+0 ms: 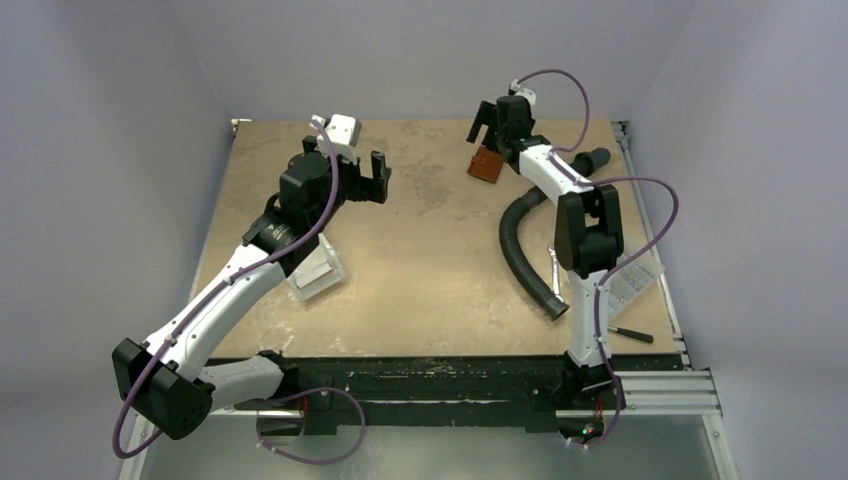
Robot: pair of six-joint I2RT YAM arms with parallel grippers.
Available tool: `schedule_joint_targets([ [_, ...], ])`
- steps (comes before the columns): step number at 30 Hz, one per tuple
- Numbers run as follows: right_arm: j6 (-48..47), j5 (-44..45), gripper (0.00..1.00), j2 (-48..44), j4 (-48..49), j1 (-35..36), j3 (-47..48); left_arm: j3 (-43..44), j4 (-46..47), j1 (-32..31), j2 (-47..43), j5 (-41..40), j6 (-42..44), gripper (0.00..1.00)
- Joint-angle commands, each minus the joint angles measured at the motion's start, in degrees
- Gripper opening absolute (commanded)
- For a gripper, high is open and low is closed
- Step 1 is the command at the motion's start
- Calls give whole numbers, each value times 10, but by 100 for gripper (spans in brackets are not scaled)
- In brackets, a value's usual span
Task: Put the credit cards into the card holder
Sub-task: Move the card holder to the center of the board.
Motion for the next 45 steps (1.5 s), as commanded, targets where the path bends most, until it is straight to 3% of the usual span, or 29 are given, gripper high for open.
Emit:
schedule_joint_targets([
  [1, 54, 21, 95, 15, -36, -12, 47, -2, 33, -1, 2, 13, -5, 100],
  [11, 62, -30, 69, 61, 0, -35, 21, -1, 35, -2, 16, 31, -16, 99],
  [15, 56, -27, 63, 73, 9, -35, 15, -3, 35, -1, 21, 34, -19, 99],
  [26, 73, -52, 63, 93, 27, -35, -7, -1, 36, -1, 36, 43, -25, 98],
  [29, 80, -62, 51, 97, 36, -35, -17, -1, 35, -2, 39, 45, -30, 98],
  [38, 75, -64, 35, 107, 44, -15, -42, 1, 36, -2, 61, 71, -62, 96],
  [45, 25, -70, 16, 58, 40, 38, -103, 13, 23, -1, 106, 88, -98, 96],
])
